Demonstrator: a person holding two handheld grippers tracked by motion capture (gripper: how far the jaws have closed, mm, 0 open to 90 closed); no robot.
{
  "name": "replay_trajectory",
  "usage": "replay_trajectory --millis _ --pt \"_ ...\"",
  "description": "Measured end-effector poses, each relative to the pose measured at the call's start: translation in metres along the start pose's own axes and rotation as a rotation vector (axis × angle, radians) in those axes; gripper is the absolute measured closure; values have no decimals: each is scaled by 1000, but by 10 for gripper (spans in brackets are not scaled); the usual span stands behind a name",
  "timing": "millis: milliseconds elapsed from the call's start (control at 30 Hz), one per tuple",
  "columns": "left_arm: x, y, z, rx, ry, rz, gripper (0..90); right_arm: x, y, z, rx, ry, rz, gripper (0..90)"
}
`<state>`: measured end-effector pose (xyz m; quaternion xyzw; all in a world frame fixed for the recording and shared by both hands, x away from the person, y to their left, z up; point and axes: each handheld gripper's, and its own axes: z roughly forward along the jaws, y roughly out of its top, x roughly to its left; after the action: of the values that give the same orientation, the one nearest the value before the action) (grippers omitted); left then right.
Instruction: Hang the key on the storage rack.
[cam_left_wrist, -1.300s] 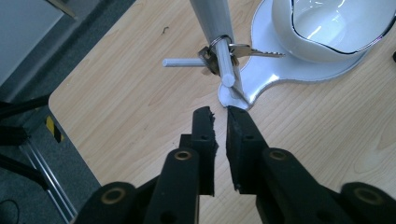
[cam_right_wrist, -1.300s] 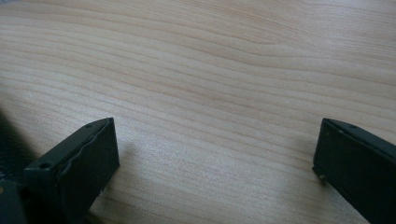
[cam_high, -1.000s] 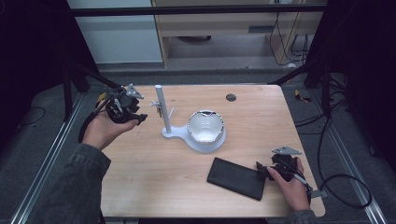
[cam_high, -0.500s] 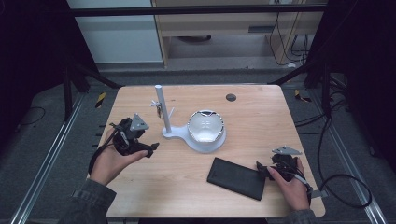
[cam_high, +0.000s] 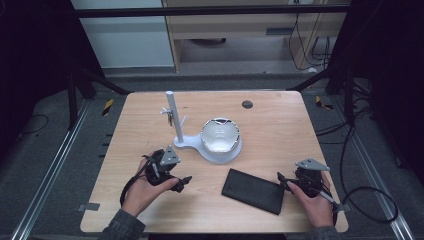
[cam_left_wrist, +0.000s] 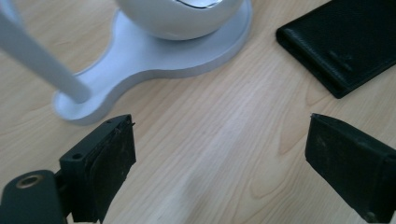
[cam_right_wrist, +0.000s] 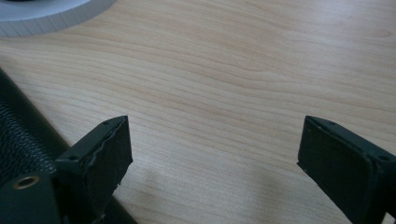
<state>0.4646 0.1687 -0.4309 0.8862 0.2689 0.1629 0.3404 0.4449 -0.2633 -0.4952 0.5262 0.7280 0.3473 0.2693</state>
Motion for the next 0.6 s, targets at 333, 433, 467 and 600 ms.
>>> replay_trajectory --millis 333,433,467,600 --pt "-35 3 41 -29 -121 33 133 12 -2 -18 -71 -32 -26 249" --pt "-46 4 48 -24 -139 41 130 14 -4 -26 -95 -34 -34 304" --pt "-49 4 49 -30 -142 41 127 14 -5 -30 -107 -35 -39 315" --pt "-58 4 48 -75 -125 64 176 14 -7 -35 -113 -34 -37 319"
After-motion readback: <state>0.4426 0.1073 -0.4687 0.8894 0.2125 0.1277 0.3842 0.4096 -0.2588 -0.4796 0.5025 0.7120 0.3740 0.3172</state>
